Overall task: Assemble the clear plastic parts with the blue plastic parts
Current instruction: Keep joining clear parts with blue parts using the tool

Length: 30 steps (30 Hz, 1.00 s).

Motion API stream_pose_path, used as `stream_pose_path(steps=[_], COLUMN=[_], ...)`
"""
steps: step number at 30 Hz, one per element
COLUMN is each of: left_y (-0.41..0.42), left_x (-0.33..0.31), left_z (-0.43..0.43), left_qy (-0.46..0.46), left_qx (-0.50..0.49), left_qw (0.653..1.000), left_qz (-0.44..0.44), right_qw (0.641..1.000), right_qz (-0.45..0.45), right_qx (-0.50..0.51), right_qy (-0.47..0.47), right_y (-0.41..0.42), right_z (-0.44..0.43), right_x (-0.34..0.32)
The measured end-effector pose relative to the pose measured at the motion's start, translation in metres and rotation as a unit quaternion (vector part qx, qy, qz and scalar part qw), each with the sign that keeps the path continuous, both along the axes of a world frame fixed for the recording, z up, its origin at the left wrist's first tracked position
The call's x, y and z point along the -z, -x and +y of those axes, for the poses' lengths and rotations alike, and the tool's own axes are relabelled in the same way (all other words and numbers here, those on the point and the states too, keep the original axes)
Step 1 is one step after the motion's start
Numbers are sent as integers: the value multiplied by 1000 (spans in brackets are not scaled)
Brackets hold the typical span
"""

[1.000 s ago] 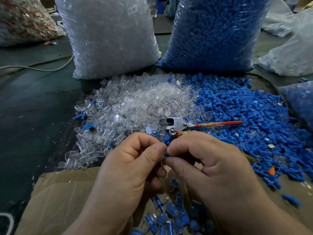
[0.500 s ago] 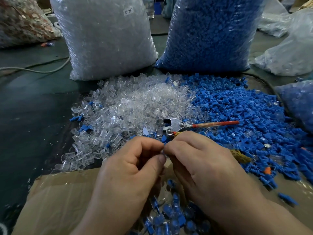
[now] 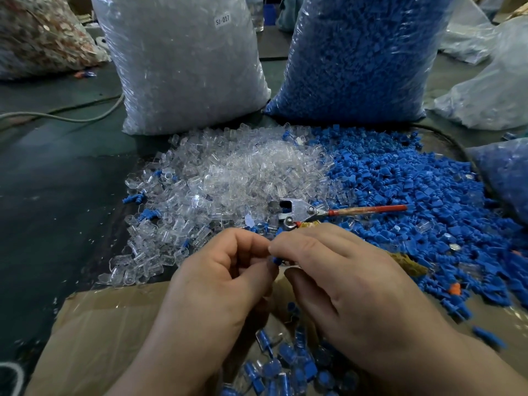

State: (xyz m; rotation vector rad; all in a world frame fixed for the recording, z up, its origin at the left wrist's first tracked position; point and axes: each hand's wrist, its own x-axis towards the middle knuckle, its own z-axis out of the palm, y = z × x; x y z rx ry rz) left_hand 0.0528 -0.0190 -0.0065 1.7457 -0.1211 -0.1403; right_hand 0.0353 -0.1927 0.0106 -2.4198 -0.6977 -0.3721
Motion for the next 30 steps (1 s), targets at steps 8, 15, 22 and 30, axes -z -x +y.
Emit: stream_pose_path(steps=[8, 15, 22, 30], left_y=[-7, -19, -15, -6], left_x=[-3, 3, 3, 2], left_z=[12, 21, 20, 19], left_qy=[210, 285, 287, 127], left_qx=[-21, -58, -47, -35], left_qw=[966, 949, 950, 991], left_qz=[146, 125, 111, 24], right_qw=[951, 901, 909, 972], right_qz=[54, 142, 90, 76], right_qx=[222, 263, 280, 171], right_qy=[209, 314, 295, 142], right_y=[-15, -27, -28, -6], right_z=[-25, -34, -35, -22], right_x=[-3, 1, 0, -19])
